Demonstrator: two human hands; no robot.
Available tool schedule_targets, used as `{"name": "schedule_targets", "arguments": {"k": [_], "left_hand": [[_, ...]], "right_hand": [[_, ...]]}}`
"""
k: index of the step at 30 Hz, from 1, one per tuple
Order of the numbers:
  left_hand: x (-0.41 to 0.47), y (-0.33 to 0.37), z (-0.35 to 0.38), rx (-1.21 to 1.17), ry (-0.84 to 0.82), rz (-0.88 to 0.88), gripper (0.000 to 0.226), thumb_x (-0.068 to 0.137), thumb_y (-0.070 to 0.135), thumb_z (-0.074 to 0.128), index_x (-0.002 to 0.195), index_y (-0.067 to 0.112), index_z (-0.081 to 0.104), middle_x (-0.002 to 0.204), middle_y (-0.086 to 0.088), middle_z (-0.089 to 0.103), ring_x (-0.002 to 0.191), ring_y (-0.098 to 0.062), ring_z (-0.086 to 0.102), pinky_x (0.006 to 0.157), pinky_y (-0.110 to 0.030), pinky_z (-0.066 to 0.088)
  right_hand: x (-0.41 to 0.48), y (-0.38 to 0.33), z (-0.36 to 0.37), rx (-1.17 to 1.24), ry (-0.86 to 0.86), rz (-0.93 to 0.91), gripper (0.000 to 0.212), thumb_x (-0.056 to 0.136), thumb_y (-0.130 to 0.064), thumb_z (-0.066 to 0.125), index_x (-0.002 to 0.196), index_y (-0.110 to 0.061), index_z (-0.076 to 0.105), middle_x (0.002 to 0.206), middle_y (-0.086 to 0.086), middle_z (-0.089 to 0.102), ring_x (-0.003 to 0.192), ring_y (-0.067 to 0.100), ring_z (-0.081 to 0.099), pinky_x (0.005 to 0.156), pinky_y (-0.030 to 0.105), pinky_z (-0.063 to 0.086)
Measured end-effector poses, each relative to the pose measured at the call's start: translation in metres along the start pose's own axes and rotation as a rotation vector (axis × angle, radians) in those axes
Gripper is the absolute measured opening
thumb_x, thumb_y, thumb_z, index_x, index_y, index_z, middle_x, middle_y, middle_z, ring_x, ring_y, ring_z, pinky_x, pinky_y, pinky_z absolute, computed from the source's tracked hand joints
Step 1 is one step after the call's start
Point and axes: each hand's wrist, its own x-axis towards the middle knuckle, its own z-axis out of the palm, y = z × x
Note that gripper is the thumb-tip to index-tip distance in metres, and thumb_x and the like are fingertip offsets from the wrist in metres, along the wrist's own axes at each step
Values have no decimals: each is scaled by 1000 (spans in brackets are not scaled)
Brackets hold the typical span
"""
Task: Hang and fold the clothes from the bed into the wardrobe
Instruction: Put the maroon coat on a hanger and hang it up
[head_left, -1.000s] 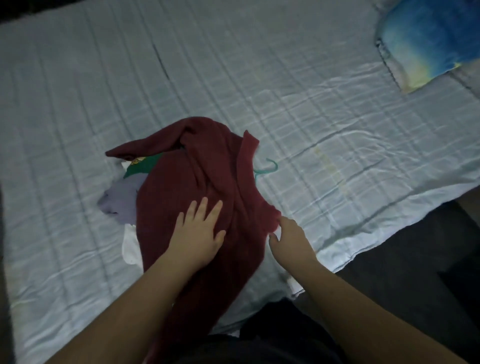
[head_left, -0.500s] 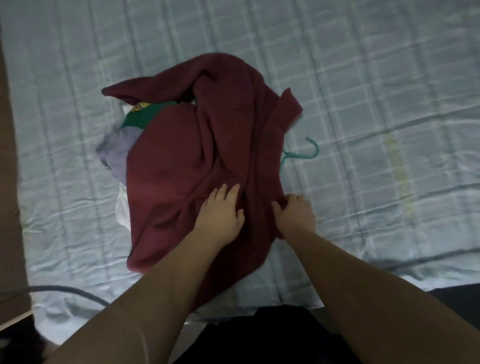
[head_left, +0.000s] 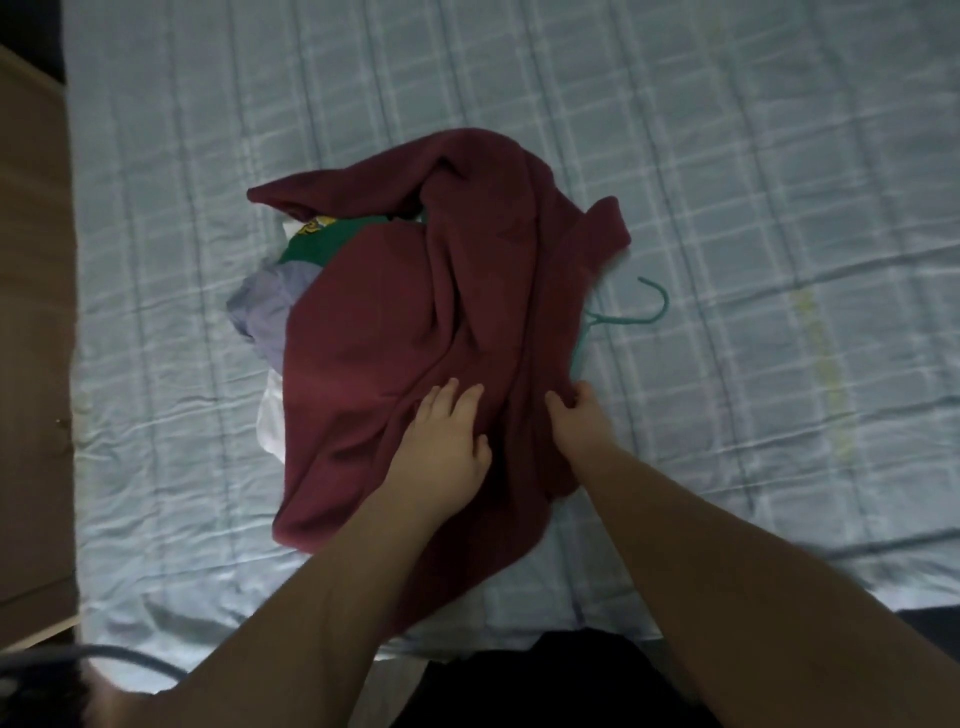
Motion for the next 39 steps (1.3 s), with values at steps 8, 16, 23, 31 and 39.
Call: {"name": "schedule_targets", "arguments": {"k": [8, 16, 23, 31, 39], "left_hand": [[-31, 17, -51, -3, 133, 187, 65, 95, 26, 53, 155, 21, 27, 163, -12, 22, 149, -32, 18, 120, -45, 24], [-104, 8, -151, -45, 307, 368, 68, 95, 26, 53, 157, 22, 23, 164, -11, 19, 150, -33, 15, 121, -45, 21], [-173, -6, -245, -92, 520, 488, 72, 93, 26, 55, 157, 22, 21, 163, -11, 21, 150, -32, 18, 123, -42, 17], [-245, -47, -337, -120, 752, 465, 77, 94, 31, 56, 158, 24, 13, 164, -6, 16, 151, -25, 13, 122, -37, 16], [-299, -52, -415, 34, 926, 408, 80, 95, 42, 57, 158, 28, 9, 166, -5, 11, 153, -24, 7, 122, -38, 10]], "right_hand": [[-75, -41, -29, 28, 239, -303, 22, 98, -39, 54, 91, -18, 54, 85, 0, 61, 88, 26, 62, 73, 30, 39], [-214, -118, -58, -60, 306, -493, 30, 90, -41, 66, 75, -20, 50, 70, -2, 58, 69, 17, 56, 64, 30, 34], [-350, -215, -82, -270, 246, -712, 25, 86, -41, 72, 77, -19, 65, 69, -4, 67, 66, 8, 63, 57, 24, 41], [-463, -285, -97, -571, 242, -982, 12, 85, -35, 71, 81, -25, 65, 75, -8, 67, 68, 1, 61, 58, 20, 40], [-524, -340, -118, -634, 106, -1255, 6, 87, -31, 69, 82, -31, 66, 75, -16, 69, 68, -1, 64, 64, 21, 45]]}}
